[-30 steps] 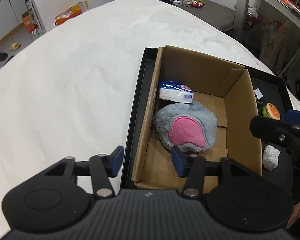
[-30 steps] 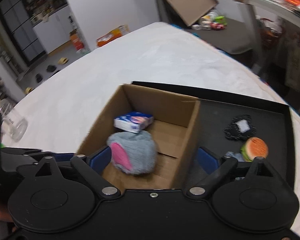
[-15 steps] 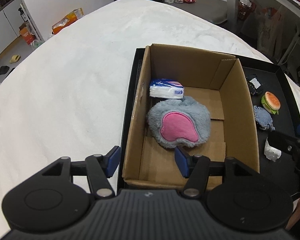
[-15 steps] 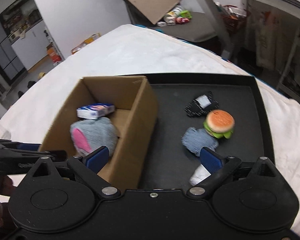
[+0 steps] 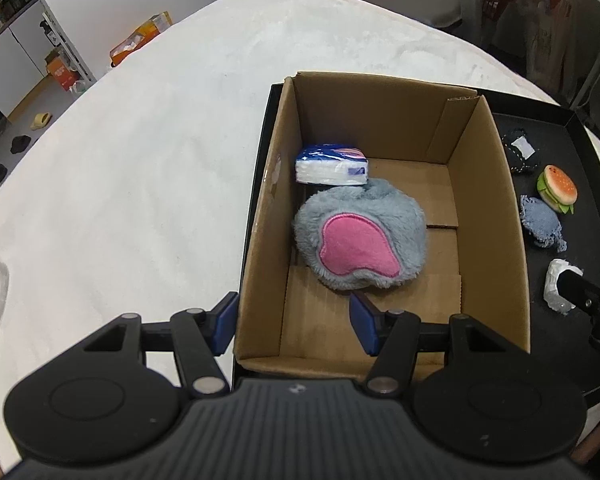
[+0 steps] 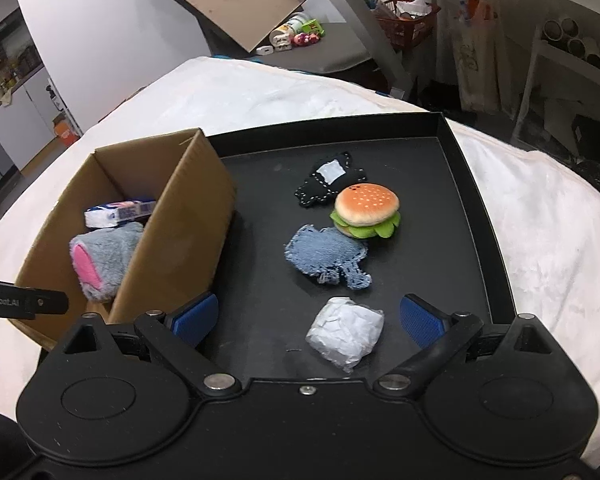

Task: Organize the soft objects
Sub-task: 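Move the right gripper to the white crumpled tissue and grasp it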

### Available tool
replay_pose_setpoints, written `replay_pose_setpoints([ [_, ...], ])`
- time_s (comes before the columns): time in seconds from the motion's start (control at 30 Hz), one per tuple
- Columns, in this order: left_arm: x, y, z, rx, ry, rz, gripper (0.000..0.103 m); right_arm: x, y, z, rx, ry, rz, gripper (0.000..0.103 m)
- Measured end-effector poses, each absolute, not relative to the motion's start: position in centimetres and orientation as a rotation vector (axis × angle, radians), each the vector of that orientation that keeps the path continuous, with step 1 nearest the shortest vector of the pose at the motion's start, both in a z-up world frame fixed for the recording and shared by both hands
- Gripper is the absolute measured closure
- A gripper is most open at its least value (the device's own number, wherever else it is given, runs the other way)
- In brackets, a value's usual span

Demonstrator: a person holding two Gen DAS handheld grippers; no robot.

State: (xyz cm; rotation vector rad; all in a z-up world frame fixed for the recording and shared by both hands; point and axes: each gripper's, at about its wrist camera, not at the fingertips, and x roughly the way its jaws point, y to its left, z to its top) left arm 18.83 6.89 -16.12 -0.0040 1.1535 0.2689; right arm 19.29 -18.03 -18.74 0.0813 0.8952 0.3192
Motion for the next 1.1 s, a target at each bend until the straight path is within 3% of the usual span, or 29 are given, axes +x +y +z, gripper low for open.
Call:
replay_pose_setpoints([
  [0.13, 19.1, 6.7, -16.2, 0.013, 1.161, 0.281, 0.045, 19.4, -18.2, -19.7, 0.109, 0.914, 0.324, 0.006],
  [0.27, 19.3, 6.7, -16.4, 0.021, 1.173, 0.300, 0.045, 19.7, -18.1, -21.0, 0.087, 0.951, 0.322, 0.018],
  [0.57, 19.9, 6.2, -16.8, 0.044, 1.203, 0.331, 0.045, 20.3, -18.7, -22.9, 0.077, 0.988, 0.291, 0.030],
  [0.7, 20.2, 6.0, -16.7, 0.047, 1.207, 0.338, 0.045, 20.8, -19.1, -23.4, 0.085, 0.996, 0.286, 0.052],
  [1.1, 20.3, 5.7, -16.6, 0.072, 1.222, 0.346, 0.045, 21.2, -20.1, -23.3, 0.119, 1.001, 0.298, 0.052],
])
